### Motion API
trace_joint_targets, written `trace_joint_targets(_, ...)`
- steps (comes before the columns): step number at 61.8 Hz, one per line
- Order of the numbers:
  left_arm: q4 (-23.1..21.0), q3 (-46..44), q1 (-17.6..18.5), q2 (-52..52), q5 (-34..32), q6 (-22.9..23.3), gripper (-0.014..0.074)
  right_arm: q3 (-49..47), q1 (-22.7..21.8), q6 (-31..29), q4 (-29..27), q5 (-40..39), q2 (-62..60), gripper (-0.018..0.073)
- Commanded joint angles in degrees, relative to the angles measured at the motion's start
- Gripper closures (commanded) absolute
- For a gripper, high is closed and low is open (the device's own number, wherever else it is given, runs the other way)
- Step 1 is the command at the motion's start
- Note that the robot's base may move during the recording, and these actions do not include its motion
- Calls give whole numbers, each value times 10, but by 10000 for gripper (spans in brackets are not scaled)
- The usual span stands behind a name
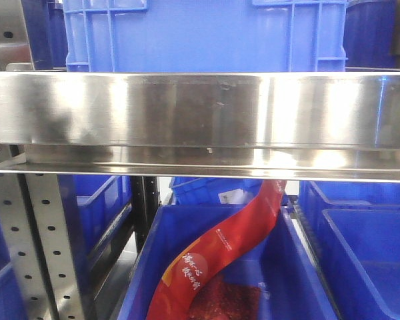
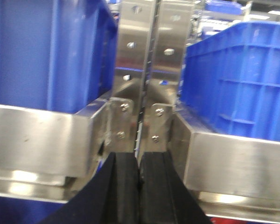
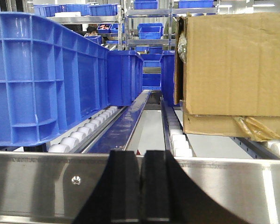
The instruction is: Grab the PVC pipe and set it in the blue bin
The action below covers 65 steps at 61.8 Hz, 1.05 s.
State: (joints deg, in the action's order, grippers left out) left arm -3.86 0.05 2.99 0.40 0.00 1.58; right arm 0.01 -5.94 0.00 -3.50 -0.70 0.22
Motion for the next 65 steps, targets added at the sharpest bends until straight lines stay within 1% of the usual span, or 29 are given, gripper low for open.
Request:
trace_joint_targets(1,0,-1,13,-4,-15,0,707,0,-2,3,5,-8,-2,727)
trace_joint_targets(65,1,-1,15,-4,-11,0,707,0,-2,3,5,-10,-2,727)
